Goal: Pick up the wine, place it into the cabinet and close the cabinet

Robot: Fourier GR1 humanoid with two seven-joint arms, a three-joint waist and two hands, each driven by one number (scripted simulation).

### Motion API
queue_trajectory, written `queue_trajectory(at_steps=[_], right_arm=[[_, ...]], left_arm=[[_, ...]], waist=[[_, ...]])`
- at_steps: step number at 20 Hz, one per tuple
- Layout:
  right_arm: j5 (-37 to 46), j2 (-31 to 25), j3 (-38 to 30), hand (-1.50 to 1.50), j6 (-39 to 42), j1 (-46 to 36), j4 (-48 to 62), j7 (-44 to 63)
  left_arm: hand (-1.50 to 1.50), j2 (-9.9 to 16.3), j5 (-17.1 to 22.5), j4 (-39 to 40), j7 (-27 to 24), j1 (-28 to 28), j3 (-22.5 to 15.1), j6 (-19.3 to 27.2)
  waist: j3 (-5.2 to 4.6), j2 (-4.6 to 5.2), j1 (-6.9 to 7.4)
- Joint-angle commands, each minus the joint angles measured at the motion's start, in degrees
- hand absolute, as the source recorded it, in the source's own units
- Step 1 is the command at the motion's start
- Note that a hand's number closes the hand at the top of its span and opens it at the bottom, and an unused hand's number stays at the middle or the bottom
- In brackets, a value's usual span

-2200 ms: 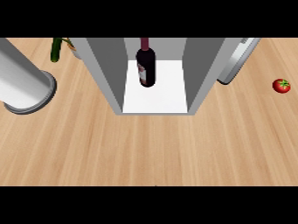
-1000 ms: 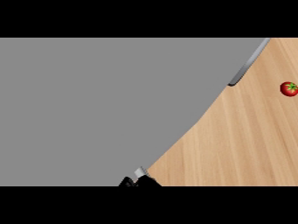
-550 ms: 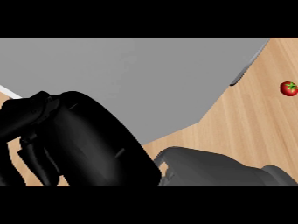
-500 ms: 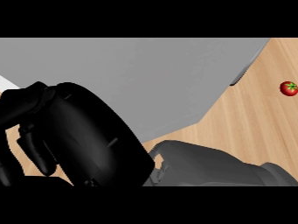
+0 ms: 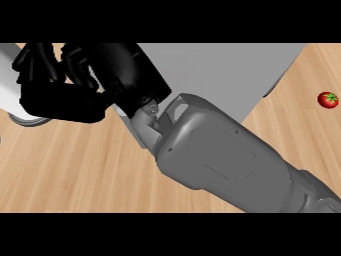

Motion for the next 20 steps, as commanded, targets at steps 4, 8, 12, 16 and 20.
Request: queue_trajectory(at_steps=[4, 8, 12, 16, 20], right_arm=[[-0.2, -0.1, -6.8, 1.50, 6.8, -1.8, 15.1, -9.5], [-1.6, -4.3, -8.0, 1.50, 9.0, -1.0, 15.5, -11.2], [-0.6, -4.4, -7.0, 1.50, 8.8, -3.5, 19.2, -12.0], [0.2, -6.9, -5.8, 1.50, 10.5, 0.3, 20.7, -17.4], [0.2, -6.2, -6.4, 1.50, 10.8, -2.1, 23.5, -18.4]], left_arm=[[-1.50, 0.0, -0.7, 0.7, 2.5, -0.3, 2.0, -1.8], [-1.50, -1.0, -1.4, -1.7, 3.4, -1.1, 1.7, 0.7], [-1.50, -1.6, -1.9, -0.8, 4.7, -3.6, 0.0, 1.8], [-1.50, -1.6, -1.8, -0.1, 4.1, -3.0, 0.9, 0.7], [-1.50, -1.5, -1.0, 1.0, 4.2, -3.5, 2.2, 0.1]], waist=[[0.03, 0.31, 0.28], [0.08, 0.25, 0.08], [0.05, 0.56, -0.39], [0.06, 0.83, -0.81], [-0.03, 0.96, -0.50]])
